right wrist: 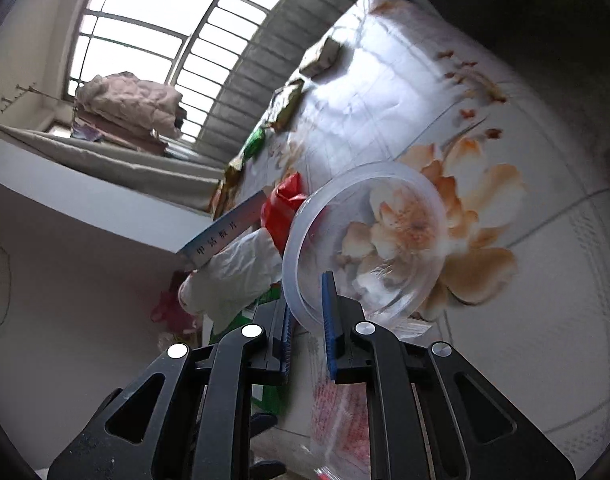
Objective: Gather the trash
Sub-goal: 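Grasp the clear plastic bowl with the right tool and lift it, then grasp the clear red-printed plastic bag with the left tool while the right tool holds the bowl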
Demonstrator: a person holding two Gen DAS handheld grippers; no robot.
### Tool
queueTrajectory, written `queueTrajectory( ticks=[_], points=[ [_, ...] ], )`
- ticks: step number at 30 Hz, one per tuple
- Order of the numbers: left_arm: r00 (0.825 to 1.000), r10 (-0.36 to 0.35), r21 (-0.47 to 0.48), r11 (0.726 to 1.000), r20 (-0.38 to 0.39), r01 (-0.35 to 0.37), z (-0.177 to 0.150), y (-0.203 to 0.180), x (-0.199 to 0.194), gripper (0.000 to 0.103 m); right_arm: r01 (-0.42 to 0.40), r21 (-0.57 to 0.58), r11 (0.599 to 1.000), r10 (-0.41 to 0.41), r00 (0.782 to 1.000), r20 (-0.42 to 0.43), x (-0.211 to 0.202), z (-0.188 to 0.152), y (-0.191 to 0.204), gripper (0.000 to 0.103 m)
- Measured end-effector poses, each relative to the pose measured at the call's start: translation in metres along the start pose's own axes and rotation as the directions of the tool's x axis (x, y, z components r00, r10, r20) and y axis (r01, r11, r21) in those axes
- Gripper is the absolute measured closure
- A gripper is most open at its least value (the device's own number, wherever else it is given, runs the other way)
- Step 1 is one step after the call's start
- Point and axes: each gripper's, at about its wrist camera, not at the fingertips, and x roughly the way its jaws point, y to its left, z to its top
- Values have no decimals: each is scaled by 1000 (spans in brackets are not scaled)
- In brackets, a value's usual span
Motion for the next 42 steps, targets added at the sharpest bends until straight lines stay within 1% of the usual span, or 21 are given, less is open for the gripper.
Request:
queueTrajectory(
  ticks=[3, 5, 6, 8, 10, 12, 13, 14, 16, 18, 19, 20, 22, 26, 29, 30, 31, 34, 38, 40, 42],
  points=[
    [1000, 9, 23, 1000, 14, -10, 1, -8, -1, 60, 14, -31, 999, -12, 999, 49, -15, -2, 4, 96],
    [999, 9, 63, 998, 31, -11, 1, -14, -5, 60, 12, -40, 999, -9, 997, 73, -25, -4, 5, 97],
    [999, -4, 86, 996, 40, 1, 0, -18, -8, 60, 15, -41, 999, -12, 997, 81, -28, -5, 4, 97],
    [998, -34, 128, 991, 46, 28, -2, -22, -12, 52, 36, -42, 998, -32, 995, 91, -33, -7, 1, 98],
    [997, -62, 195, 979, 34, 54, -7, -31, -12, 50, 41, -29, 999, -38, 996, 86, -33, -12, -4, 98],
    [997, -72, 266, 962, 10, 67, -15, -39, -11, 48, 28, -12, 1000, -27, 996, 81, -35, -15, -10, 98],
    [998, -69, 307, 949, -8, 68, -20, -44, -10, 46, 27, -10, 1000, -26, 996, 85, -36, -15, -11, 98],
    [998, -50, 349, 935, -23, 55, -25, -49, -7, 46, 29, -11, 1000, -28, 996, 89, -38, -15, -11, 98],
    [1000, 4, 425, 905, -30, 10, -36, -53, -4, 46, 26, -5, 1000, -25, 995, 93, -37, -12, -11, 98],
    [997, 72, 492, 869, -18, -54, -45, -58, 2, 46, 20, 3, 1000, -20, 996, 92, -36, -12, -12, 98],
    [993, 121, 537, 838, -6, -99, -50, -62, 6, 46, 17, 6, 1000, -18, 996, 91, -35, -11, -13, 98],
    [990, 144, 565, 816, 6, -122, -53, -63, 9, 46, 17, 6, 1000, -17, 996, 91, -35, -11, -12, 98],
    [980, 193, 629, 758, 37, -173, -62, -69, 14, 46, 17, 6, 1000, -18, 996, 90, -35, -11, -13, 98],
    [967, 246, 680, 699, 64, -222, -69, -71, 22, 47, 14, 8, 1000, -14, 996, 86, -35, -12, -14, 98],
    [960, 271, 705, 666, 77, -245, -70, -72, 27, 53, 5, 14, 1000, -6, 997, 82, -35, -12, -16, 97],
    [958, 275, 707, 663, 79, -248, -71, -73, 28, 54, 4, 15, 1000, -5, 997, 81, -34, -12, -16, 97],
    [959, 275, 704, 666, 75, -246, -70, -73, 29, 57, 2, 15, 1000, -3, 997, 80, -34, -12, -16, 97],
    [959, 275, 685, 686, 67, -244, -67, -71, 30, 62, -2, 17, 1000, 0, 997, 77, -32, -13, -17, 97],
    [959, 278, 658, 710, 62, -249, -62, -67, 31, 73, -2, 16, 1000, 1, 997, 73, -30, -14, -16, 97],
    [960, 272, 650, 718, 65, -248, -62, -66, 29, 76, -2, 17, 1000, 1, 997, 74, -31, -14, -16, 97],
    [964, 258, 641, 731, 59, -234, -60, -65, 29, 81, -3, 18, 1000, 2, 997, 73, -31, -14, -16, 97]
  ],
)
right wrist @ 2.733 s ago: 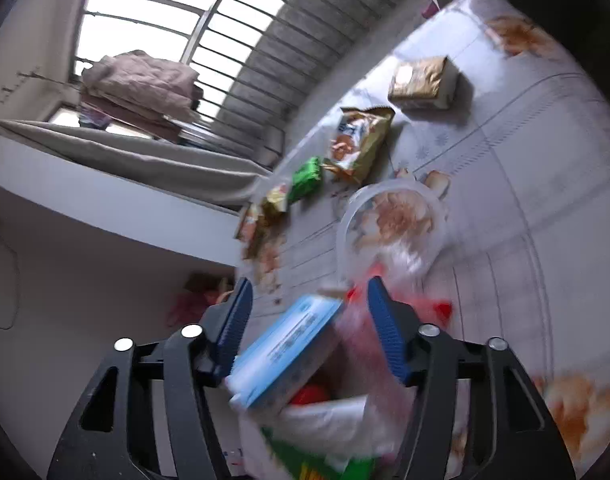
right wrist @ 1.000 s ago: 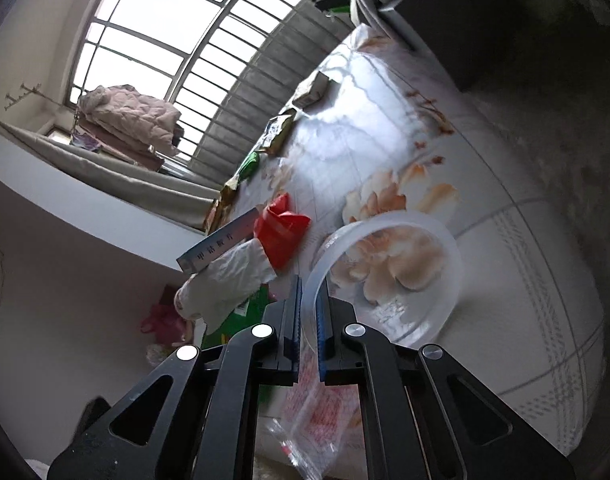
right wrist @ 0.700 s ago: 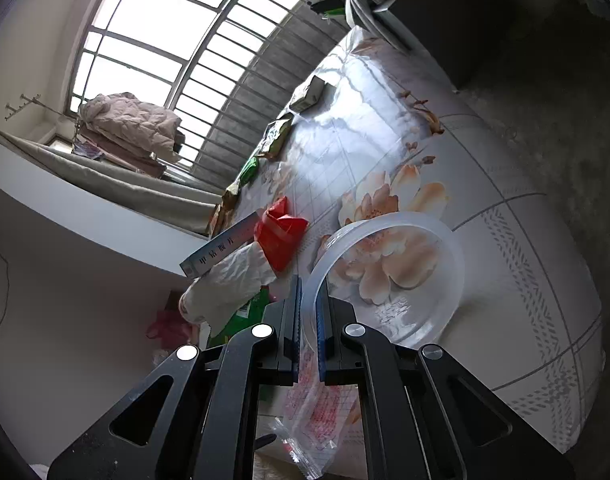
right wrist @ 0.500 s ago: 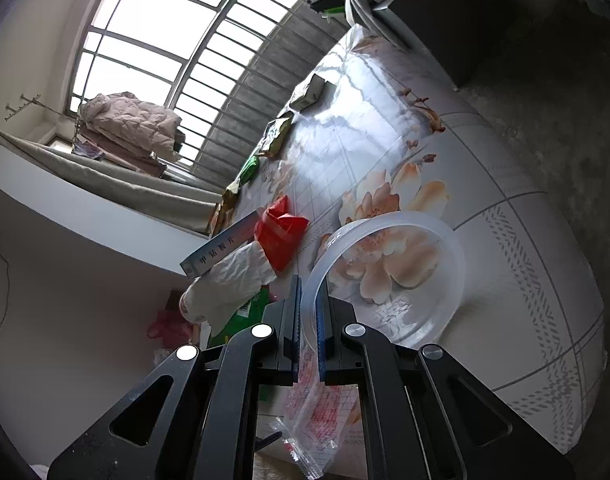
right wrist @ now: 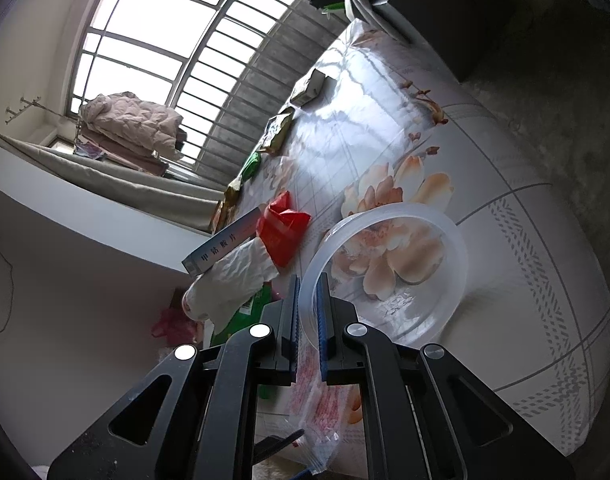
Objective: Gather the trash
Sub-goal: 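Grasp the clear red-printed plastic bag with the left tool while the right tool holds the bowl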
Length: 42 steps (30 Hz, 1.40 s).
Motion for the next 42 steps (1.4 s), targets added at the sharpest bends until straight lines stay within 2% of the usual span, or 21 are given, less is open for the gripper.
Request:
queueTrajectory(
  ticks=[2, 7, 23, 31, 36, 42],
  points=[
    [1000, -6, -8, 1000, 5, 6, 1, 1, -1, 88, -3, 2, 1000, 3, 1000, -1, 0, 0, 0, 97],
    [999, -19, -41, 999, 26, 20, 3, 6, -3, 93, -7, 6, 1000, 7, 1000, 0, 1, 0, -1, 97],
    [985, -50, -179, 981, 168, 80, 22, 31, -30, 101, -42, 12, 999, 42, 999, 15, -10, 2, -2, 98],
    [964, -68, -230, 965, 256, 129, 42, 46, -43, 102, -55, 10, 998, 54, 997, 50, -26, 2, -3, 98],
    [953, -80, -221, 964, 294, 149, 59, 48, -47, 102, -67, 16, 998, 66, 994, 92, -45, 4, -9, 98],
    [930, -128, -187, 961, 345, 202, 89, 42, -48, 102, -59, 34, 998, 52, 984, 170, -81, 5, -25, 98]
  ],
)
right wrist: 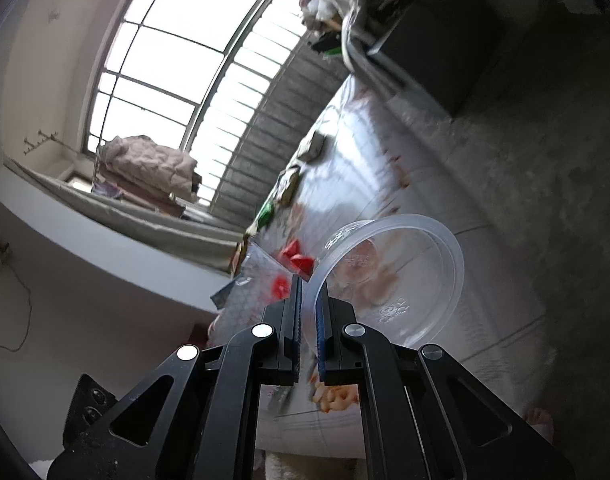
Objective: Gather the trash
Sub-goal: 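Grasp the clear red-printed plastic bag with the left tool while the right tool holds the bowl, then carry bag and bowl over the blue wastebasket and open both tools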
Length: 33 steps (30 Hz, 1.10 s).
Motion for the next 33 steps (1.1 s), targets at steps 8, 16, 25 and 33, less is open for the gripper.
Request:
queueTrajectory(
  ticks=[8, 16, 25, 33],
  points=[
    [985, -158, 70, 986, 67, 153, 54, -40, 34, 102, 61, 78, 995, -74, 982, 175, -75, 8, -40, 98],
    [885, -464, -42, 884, 20, 465, 109, -81, 110, 102, 116, 272, 955, -202, 928, 314, -148, 0, -114, 98],
    [729, -659, -350, 737, -184, 578, 126, -129, 268, 102, 125, 512, 850, -325, 889, 322, -173, -2, -221, 98],
    [734, -582, -372, 805, -349, 462, 116, -183, 364, 77, 128, 704, 699, -409, 878, 247, -157, 10, -321, 45]
  ],
)
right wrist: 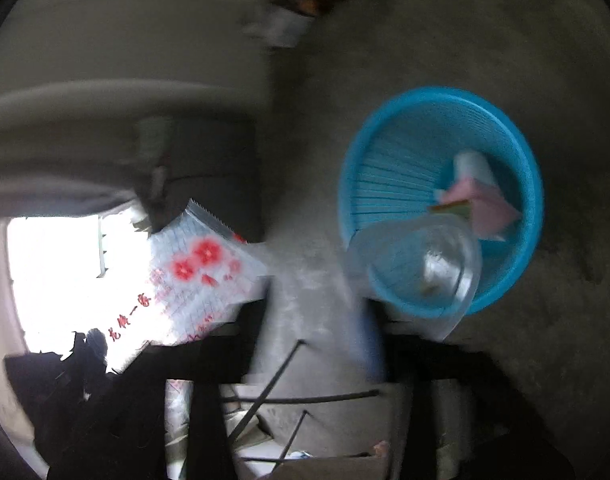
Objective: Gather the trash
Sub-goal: 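Carry bag and bowl over the blue wastebasket and open both tools, then move both tools back over the bed toward the remaining trash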
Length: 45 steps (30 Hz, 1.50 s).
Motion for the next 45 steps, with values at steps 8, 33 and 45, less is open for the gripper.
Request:
queueTrajectory(
  ticks=[8, 33, 45],
  points=[
    [995, 98, -61, 993, 1, -98, -11, 22, 3, 52, 125, 93, 988, -120, 991, -58, 26, -4, -60, 43],
    [967, 188, -132, 977, 171, -166, -97, 24, -213, 30, 70, -289, 955, -75, 997, -6, -60, -105, 32, 39],
    [853, 385, -288, 912, 351, -293, -212, 52, -353, 25, -44, -623, 781, -25, 995, -102, -59, -183, 135, 36]
  ],
)
